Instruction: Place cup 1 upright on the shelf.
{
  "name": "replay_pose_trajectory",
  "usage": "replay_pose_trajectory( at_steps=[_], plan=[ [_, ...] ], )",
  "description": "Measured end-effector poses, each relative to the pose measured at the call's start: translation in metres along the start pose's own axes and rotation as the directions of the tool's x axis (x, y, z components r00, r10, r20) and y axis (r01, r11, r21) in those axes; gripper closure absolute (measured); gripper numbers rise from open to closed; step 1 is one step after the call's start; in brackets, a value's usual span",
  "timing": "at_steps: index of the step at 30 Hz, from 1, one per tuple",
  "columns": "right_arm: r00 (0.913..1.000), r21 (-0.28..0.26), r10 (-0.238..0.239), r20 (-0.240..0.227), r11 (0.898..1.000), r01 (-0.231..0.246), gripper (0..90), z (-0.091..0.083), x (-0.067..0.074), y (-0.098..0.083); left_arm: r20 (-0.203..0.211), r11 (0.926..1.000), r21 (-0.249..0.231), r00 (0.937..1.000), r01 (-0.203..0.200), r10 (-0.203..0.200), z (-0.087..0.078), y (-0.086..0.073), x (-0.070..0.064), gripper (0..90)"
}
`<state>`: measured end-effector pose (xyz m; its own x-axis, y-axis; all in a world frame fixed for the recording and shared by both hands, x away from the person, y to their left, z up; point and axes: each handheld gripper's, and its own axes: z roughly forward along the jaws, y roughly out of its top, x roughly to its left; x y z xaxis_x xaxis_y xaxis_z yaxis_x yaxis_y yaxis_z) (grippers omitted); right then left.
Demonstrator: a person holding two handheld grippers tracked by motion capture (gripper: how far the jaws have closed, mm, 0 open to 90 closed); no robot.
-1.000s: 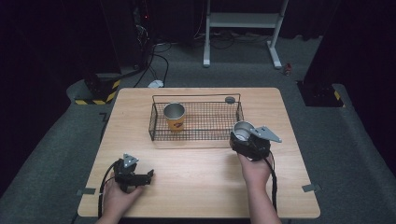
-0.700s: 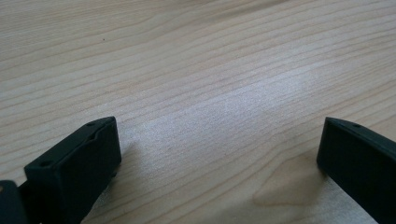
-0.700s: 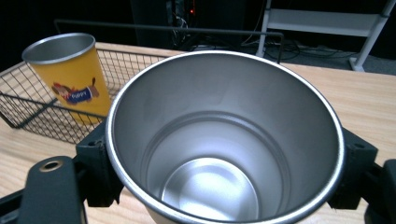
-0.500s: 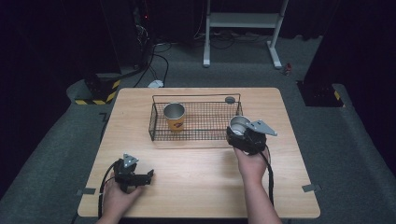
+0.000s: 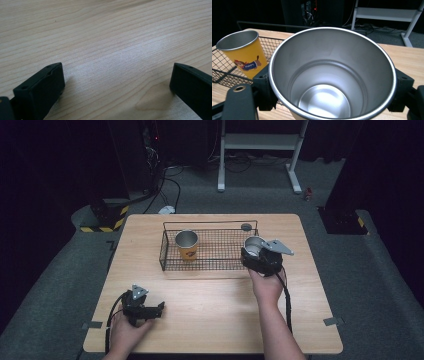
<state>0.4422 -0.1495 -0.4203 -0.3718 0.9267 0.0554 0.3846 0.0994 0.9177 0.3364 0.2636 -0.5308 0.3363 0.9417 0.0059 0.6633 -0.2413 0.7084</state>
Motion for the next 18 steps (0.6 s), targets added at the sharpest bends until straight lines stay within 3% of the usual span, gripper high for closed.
replay_pose_trajectory(
  at_steps=[18],
  plan=[
    [0.9979,0.026,-0.064,0.012,0.998,0.064,18.4,0.031,0.017,0.028,0.000,1.0000,-0.004,1.0000,0.004,-0.004,0.000,0.000,0.000,0.0]
  ],
)
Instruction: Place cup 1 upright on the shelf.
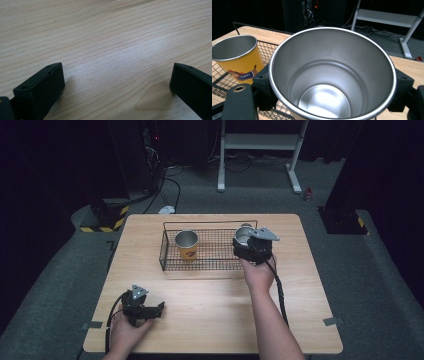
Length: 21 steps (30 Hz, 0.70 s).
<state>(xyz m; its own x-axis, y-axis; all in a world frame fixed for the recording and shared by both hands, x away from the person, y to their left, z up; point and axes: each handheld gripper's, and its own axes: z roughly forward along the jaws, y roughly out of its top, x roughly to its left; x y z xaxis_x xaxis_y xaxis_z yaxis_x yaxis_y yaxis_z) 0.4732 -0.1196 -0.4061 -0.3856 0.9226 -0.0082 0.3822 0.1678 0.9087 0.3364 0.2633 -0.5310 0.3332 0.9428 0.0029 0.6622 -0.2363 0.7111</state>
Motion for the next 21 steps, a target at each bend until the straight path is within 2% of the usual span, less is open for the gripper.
replay_pose_trajectory(
  at_steps=[5,12,15,21],
  plan=[
    [0.9999,0.023,-0.012,-0.004,1.000,0.013,18.4,0.012,0.004,0.008,0.000,1.0000,0.000,1.0000,0.000,0.000,0.000,0.000,0.000,0.0],
    [1.0000,0.045,-0.002,-0.004,0.999,0.002,18.4,0.026,0.006,0.014,0.000,1.0000,0.000,1.0000,0.000,0.000,0.000,0.000,0.000,0.0],
    [1.0000,0.052,-0.003,0.000,0.999,0.003,18.4,0.033,0.007,0.013,0.000,1.0000,0.003,1.0000,-0.004,0.004,0.000,0.000,0.000,0.0],
    [0.9998,0.104,0.015,0.013,0.994,-0.017,18.4,0.048,0.004,0.005,0.000,1.0000,0.004,1.0000,-0.005,0.005,0.000,0.000,0.000,0.0]
  ],
)
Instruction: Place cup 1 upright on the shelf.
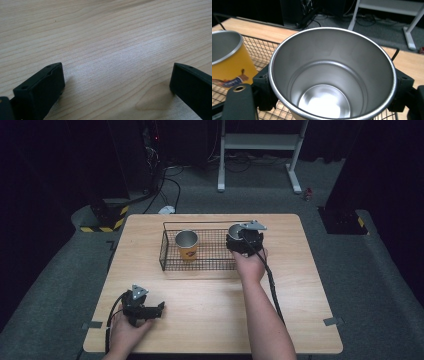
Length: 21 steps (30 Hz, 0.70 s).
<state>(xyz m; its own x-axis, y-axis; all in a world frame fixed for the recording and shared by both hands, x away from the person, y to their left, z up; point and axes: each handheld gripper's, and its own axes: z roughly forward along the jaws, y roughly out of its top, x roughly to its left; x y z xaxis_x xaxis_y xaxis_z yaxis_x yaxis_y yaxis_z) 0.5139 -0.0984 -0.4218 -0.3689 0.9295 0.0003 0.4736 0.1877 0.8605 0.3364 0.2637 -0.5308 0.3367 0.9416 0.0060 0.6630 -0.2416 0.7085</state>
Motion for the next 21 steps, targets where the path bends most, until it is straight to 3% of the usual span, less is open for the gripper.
replay_pose_trajectory(
  at_steps=[9,21],
  plan=[
    [0.9998,0.071,0.019,0.006,0.997,-0.020,18.4,0.023,-0.001,-0.009,0.000,1.0000,0.000,1.0000,0.000,0.000,0.000,0.000,0.000,0.0],
    [0.9995,0.189,0.027,0.014,0.981,-0.029,18.3,0.045,0.004,-0.020,0.000,1.0000,0.000,1.0000,0.001,-0.001,0.000,0.000,0.000,0.0]
  ],
)
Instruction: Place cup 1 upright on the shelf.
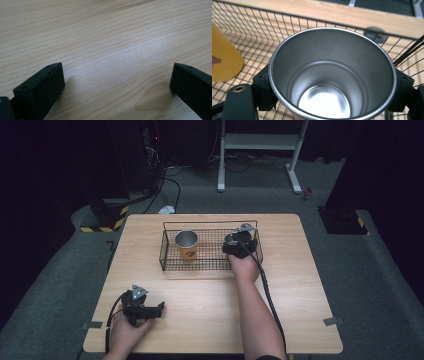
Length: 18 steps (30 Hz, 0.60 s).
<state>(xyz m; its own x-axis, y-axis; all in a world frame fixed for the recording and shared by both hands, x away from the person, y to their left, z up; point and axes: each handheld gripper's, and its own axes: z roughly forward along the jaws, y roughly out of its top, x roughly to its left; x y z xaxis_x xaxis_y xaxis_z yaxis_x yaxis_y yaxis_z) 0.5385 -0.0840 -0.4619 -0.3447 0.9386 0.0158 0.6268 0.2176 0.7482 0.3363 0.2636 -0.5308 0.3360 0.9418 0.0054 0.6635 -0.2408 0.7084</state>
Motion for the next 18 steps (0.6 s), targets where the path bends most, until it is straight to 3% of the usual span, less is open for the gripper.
replay_pose_trajectory(
  at_steps=[8,18],
  plan=[
    [0.9999,0.037,-0.015,0.004,0.999,0.015,18.2,0.0054,0.0016,-0.0016,0.000,1.0000,0.000,1.0000,0.000,0.000,0.0000,0.0000,0.0000,0.0],
    [0.9998,0.077,0.003,-0.018,0.997,-0.001,18.1,0.0073,-0.0007,-0.0019,0.000,1.0000,0.000,1.0000,0.000,0.000,0.0000,0.0000,0.0000,0.0]
  ],
)
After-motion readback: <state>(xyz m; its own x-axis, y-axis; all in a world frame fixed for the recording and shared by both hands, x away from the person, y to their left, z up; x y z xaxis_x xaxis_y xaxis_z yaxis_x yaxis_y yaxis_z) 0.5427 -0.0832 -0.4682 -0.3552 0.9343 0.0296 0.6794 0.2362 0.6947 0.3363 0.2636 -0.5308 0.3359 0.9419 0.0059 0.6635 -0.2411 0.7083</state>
